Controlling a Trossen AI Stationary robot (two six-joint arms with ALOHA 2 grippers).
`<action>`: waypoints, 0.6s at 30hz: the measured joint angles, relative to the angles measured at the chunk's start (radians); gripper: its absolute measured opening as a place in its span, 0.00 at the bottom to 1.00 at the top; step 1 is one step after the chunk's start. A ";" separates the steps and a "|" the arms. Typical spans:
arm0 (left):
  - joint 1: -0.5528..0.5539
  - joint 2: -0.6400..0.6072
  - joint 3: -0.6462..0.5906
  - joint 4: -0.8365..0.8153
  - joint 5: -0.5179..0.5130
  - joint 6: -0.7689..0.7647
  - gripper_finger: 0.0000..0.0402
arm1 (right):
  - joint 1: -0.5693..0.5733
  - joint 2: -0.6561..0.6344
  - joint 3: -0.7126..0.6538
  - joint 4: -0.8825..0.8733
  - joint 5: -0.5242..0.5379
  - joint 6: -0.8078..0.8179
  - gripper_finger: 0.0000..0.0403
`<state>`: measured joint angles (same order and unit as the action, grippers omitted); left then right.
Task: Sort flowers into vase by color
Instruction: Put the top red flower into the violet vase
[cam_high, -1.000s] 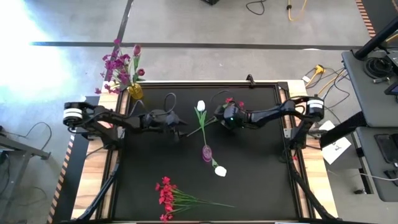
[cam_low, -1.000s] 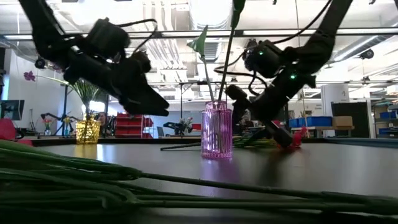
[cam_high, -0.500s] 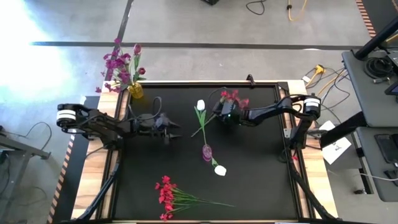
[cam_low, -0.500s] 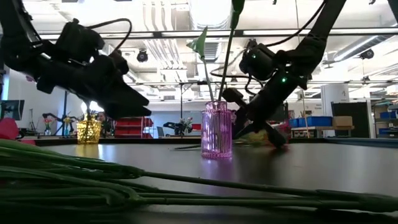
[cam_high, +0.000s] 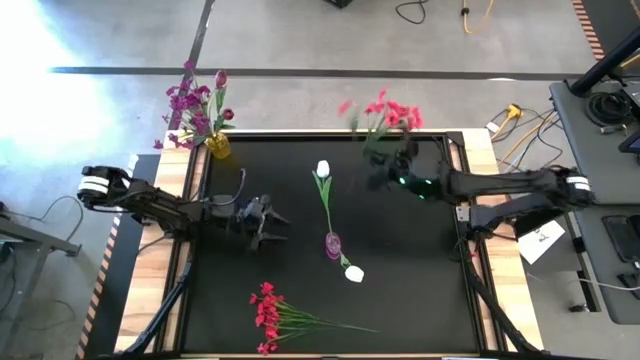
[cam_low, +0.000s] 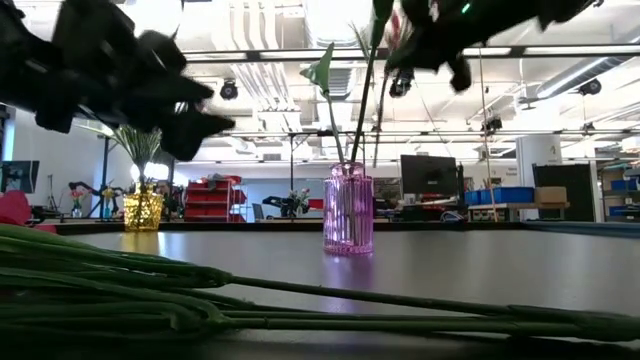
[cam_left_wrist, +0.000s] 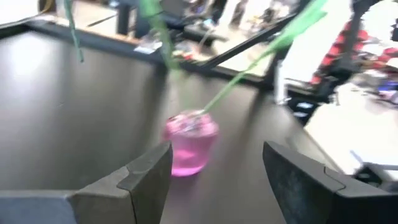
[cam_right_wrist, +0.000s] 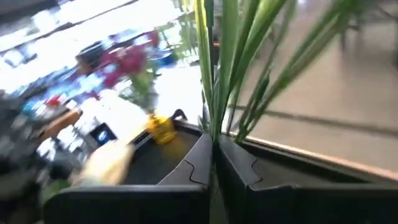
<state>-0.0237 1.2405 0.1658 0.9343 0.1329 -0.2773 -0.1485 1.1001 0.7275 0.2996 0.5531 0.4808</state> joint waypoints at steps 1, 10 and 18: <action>-0.016 -0.004 0.000 0.013 0.000 0.001 0.58 | 0.034 -0.030 -0.004 -0.008 0.001 -0.046 0.02; -0.102 -0.037 0.021 0.045 -0.001 -0.013 0.56 | 0.338 -0.176 -0.035 -0.006 0.078 -0.320 0.02; -0.167 -0.021 0.067 0.087 0.016 0.040 0.56 | 0.456 -0.057 -0.158 0.297 0.154 -0.372 0.02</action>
<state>-0.1911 1.2196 0.2326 1.0218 0.1486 -0.2377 0.3077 1.0427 0.5694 0.5970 0.7070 0.1092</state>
